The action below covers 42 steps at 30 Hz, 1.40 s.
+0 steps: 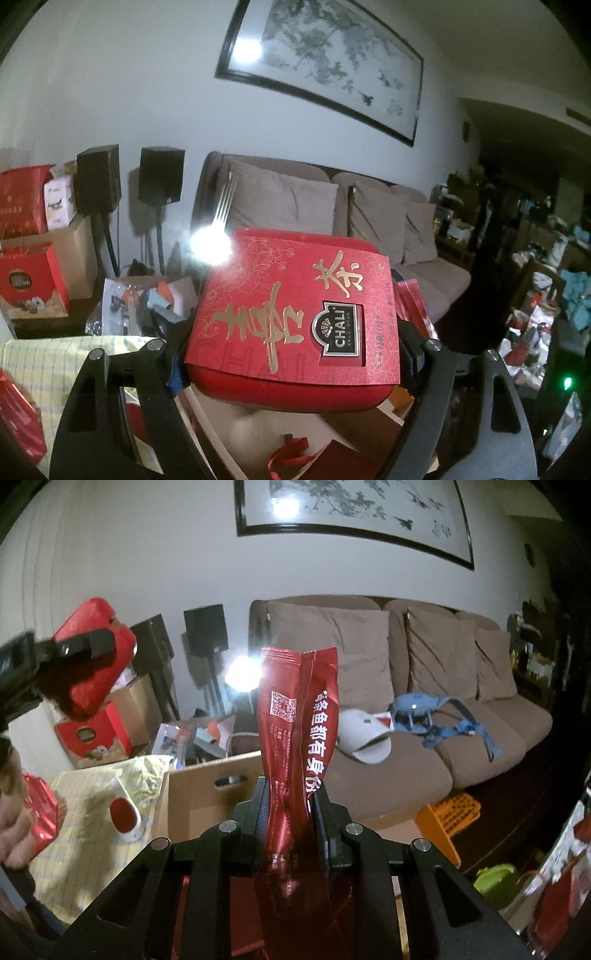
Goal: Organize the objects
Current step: 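Hold the CHALI box over the cardboard box with the left tool while the right tool holds the sachet, then move the right tool with the red sachet over the cardboard box opening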
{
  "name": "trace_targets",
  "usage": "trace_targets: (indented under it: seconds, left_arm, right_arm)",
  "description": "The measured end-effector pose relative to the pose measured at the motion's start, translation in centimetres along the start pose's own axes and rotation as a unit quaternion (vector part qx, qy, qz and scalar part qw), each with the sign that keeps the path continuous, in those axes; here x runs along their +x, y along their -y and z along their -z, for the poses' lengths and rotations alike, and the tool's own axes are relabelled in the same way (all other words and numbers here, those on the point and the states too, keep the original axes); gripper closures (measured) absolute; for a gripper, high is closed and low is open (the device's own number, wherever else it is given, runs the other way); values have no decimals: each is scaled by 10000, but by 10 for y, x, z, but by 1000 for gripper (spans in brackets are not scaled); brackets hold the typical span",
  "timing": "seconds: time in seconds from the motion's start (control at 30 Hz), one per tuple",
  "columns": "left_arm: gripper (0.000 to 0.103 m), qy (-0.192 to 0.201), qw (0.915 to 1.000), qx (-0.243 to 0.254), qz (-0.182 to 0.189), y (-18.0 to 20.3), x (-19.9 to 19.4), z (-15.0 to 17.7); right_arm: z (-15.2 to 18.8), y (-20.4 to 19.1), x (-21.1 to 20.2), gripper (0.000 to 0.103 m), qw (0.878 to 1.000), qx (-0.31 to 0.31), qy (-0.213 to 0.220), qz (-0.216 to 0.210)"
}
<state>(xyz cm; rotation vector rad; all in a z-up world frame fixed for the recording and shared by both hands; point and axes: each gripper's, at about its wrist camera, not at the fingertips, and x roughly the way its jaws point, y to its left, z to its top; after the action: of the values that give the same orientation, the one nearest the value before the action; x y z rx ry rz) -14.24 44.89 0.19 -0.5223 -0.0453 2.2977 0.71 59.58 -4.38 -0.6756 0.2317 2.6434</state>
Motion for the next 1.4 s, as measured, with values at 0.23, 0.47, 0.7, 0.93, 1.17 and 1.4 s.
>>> trace_targets:
  seconds: [0.23, 0.47, 0.7, 0.93, 1.17, 1.4]
  left_arm:
    - [22, -79, 9999, 124, 61, 2, 9, 5]
    - [22, -185, 9996, 182, 61, 3, 17, 14]
    - [22, -318, 9994, 111, 91, 1, 23, 20]
    - [22, -385, 9992, 96, 68, -1, 25, 24]
    - [22, -468, 9989, 67, 24, -4, 29, 27]
    - [22, -587, 9982, 104, -7, -2, 35, 32]
  right_arm:
    - [-8, -6, -4, 81, 9998, -35, 163, -86]
    - [-5, -8, 13, 81, 9999, -161, -16, 14]
    - [-1, -8, 26, 81, 9999, -155, -66, -32]
    - [3, -7, 36, 81, 9996, -188, -184, -54]
    - [6, -6, 40, 81, 9997, -161, -160, 10]
    - [7, -5, 45, 81, 9996, -165, -220, 14]
